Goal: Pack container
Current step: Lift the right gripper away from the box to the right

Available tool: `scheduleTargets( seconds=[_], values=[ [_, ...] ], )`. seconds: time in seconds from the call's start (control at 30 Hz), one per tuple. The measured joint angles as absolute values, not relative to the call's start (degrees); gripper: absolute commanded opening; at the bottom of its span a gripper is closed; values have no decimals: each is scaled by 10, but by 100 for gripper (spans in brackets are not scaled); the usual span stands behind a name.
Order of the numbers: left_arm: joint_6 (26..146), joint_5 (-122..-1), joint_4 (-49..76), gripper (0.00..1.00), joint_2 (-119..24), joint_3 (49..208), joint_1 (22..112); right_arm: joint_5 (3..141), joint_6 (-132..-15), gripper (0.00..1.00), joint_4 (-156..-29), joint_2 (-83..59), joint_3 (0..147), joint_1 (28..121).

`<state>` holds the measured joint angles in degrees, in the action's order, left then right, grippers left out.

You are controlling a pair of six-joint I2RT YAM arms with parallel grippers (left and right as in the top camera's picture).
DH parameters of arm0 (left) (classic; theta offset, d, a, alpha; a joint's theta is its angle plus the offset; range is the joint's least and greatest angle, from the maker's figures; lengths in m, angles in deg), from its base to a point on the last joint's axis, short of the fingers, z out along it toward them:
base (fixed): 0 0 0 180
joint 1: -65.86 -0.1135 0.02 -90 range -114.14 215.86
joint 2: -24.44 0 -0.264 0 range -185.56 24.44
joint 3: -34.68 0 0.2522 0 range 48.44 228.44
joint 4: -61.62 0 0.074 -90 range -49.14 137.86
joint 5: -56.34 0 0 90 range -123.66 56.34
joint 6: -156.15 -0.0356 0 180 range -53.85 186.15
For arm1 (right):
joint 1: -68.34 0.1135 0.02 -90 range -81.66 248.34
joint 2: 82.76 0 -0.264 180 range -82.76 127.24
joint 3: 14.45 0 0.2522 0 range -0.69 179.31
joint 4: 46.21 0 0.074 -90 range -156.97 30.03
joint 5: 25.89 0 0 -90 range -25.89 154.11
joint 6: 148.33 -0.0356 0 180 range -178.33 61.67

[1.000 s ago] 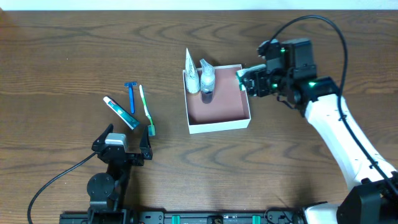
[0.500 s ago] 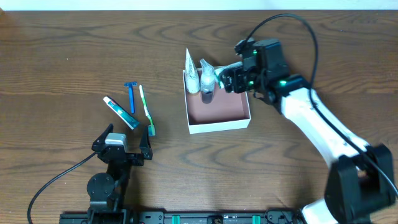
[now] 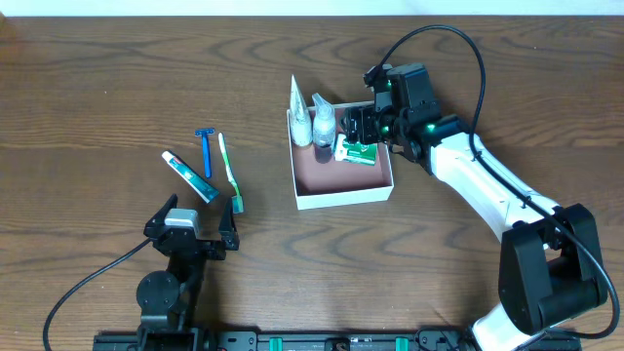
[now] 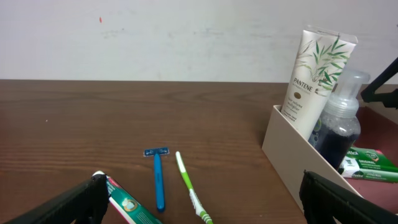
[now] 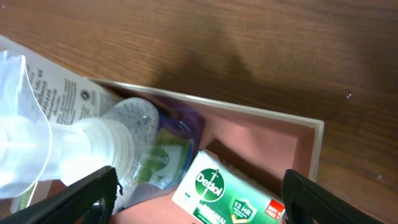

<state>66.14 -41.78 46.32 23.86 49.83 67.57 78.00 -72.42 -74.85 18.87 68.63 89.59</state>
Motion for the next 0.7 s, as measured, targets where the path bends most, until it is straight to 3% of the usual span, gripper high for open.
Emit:
scheduleTargets(
  seconds=[0.37,0.7],
  values=[
    [661,-418,463,98,239,498,676,806,-727,98,-784,175,701,896],
    [661,-418,463,98,239,498,676,722,-743,99,-935,0,719,867]
  ],
)
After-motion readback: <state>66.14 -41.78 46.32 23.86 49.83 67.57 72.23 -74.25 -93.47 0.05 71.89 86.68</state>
